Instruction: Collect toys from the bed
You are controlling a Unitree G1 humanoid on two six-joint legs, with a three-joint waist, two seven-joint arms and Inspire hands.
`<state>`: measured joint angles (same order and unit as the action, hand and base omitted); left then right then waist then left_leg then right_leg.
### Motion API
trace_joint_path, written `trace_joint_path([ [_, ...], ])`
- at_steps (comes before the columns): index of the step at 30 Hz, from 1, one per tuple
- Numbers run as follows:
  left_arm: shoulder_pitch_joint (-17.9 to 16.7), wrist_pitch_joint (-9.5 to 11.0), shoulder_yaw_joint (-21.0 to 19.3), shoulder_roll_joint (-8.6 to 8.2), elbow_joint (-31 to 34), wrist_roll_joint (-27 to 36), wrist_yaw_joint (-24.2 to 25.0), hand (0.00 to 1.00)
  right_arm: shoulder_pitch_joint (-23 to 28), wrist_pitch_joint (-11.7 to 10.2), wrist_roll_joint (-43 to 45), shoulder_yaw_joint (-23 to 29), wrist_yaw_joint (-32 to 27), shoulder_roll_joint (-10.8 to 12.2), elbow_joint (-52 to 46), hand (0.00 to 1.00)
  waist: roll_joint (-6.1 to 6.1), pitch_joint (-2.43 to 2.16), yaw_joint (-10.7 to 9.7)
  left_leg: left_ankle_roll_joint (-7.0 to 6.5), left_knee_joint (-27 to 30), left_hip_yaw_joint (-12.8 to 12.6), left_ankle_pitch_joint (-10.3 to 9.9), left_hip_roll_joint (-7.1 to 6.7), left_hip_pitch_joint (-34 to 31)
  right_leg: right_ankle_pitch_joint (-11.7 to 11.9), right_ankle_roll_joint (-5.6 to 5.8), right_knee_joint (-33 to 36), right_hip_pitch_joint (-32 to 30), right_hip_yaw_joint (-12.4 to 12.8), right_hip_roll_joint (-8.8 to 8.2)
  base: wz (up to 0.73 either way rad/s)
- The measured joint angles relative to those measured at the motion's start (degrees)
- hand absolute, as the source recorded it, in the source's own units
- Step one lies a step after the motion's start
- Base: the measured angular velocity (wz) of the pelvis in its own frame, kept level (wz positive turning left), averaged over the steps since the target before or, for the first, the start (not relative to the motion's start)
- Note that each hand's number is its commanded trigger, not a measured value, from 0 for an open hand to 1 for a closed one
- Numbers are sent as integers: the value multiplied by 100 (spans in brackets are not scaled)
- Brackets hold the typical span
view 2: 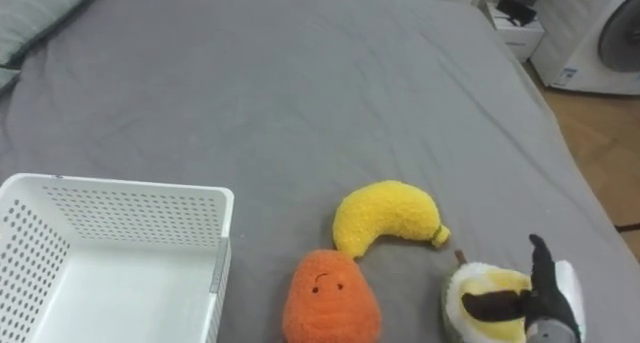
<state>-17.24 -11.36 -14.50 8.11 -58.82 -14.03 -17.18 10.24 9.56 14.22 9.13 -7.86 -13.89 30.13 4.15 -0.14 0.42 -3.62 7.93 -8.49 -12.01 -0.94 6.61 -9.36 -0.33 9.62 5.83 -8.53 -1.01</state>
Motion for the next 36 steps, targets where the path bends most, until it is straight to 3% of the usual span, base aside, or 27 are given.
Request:
trace_joint_path([
  [3, -16, -74, -31, 12, 2, -43, 0, 0, -164, 7, 219, -5, 161, -69, 730, 0, 33, -4, 22, 0, 40, 50, 0, -1, -1, 0, 0, -4, 31, -47, -16, 9],
  [5, -18, -154, -108, 19, 2, -162, 3, 0, -201, 16, 306, -25, 310, -170, 1204, 0, 138, -18, 27, 5, 84, 102, -3, -1, 0, 0, -1, -30, 81, -98, -42, 13],
  [9, -7, -283, -101, 18, 21, -180, 37, 0, -189, 186, 657, -111, 438, -305, 1792, 0, 210, -16, 118, 11, 178, 145, -38, 0, -8, 7, -9, -89, 175, -203, -39, 7],
  [11, -5, -334, -97, 22, 21, -180, 36, 0, -180, 297, 688, -138, 438, -326, 2099, 100, 205, -19, 158, 11, 197, 173, -37, -1, 2, 10, -13, -87, 205, -240, -44, 8],
  [15, 15, -337, -96, 24, 20, -177, 35, 0, -179, 320, 699, -165, 436, -378, 2330, 100, 194, -21, 155, 15, 212, 201, -36, 4, -1, 19, -27, -83, 212, -266, -40, 1],
  [22, 84, -343, -91, 22, -26, -173, 36, 0, -205, 563, 1049, -159, 414, -555, 2371, 100, 168, -26, 167, 27, 226, 244, -39, 12, -3, 30, -44, -77, 222, -277, 0, 1],
  [29, 100, -356, -82, 7, -115, -172, 41, 0, -217, 648, 1175, -109, 325, -457, 2365, 100, 41, -44, 164, 30, 232, 245, -40, 13, 3, 31, -45, -77, 236, -266, 7, 0],
  [36, 94, -347, -100, 11, -113, -163, 29, 0, -212, 653, 1123, -93, 183, -406, 2188, 100, 81, -27, 150, 31, 230, 235, -38, 14, 2, 30, -44, -79, 237, -253, 7, 0],
])
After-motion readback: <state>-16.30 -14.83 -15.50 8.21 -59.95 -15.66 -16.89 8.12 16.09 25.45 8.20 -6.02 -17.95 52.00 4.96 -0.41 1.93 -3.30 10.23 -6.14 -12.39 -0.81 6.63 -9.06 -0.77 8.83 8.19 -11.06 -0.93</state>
